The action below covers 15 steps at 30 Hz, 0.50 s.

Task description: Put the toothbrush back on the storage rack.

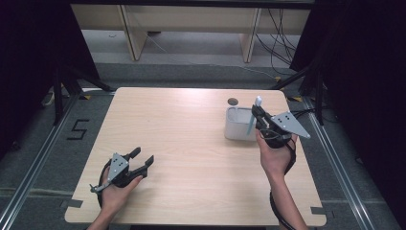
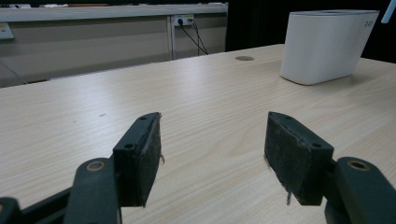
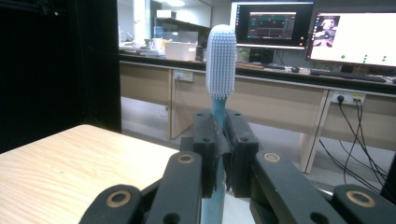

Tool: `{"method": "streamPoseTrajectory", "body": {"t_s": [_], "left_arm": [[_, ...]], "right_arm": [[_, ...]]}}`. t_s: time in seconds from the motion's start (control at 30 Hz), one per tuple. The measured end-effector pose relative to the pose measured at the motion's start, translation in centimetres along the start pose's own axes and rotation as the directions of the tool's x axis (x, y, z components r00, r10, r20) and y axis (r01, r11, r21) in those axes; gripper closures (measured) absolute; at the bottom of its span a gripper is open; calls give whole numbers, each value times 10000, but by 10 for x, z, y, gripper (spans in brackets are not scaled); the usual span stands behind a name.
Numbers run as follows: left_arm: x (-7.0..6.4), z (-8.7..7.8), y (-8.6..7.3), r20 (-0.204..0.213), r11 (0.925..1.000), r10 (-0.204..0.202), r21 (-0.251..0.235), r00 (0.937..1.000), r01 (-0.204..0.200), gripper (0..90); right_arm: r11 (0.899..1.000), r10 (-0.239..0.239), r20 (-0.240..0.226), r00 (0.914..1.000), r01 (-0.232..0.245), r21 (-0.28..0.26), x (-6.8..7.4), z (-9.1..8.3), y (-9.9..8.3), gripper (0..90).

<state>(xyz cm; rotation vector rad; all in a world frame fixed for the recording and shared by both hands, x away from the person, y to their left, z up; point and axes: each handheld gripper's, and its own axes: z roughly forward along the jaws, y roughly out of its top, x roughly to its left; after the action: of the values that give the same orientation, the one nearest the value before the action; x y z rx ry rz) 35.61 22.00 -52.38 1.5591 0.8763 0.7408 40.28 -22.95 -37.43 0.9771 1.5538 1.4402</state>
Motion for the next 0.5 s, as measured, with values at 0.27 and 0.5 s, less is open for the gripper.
{"method": "streamPoseTrajectory", "body": {"t_s": [0.27,0.5], "left_arm": [[0,2,-1,62,9998,9,-198,10000,-8,361],[0,2,-1,56,9998,11,-194,10000,-10,362]], "right_arm": [[9999,2,160,9999,0,-123,-7,0,4,850],[9998,-21,407,9992,29,-197,-13,1,8,850]]}}
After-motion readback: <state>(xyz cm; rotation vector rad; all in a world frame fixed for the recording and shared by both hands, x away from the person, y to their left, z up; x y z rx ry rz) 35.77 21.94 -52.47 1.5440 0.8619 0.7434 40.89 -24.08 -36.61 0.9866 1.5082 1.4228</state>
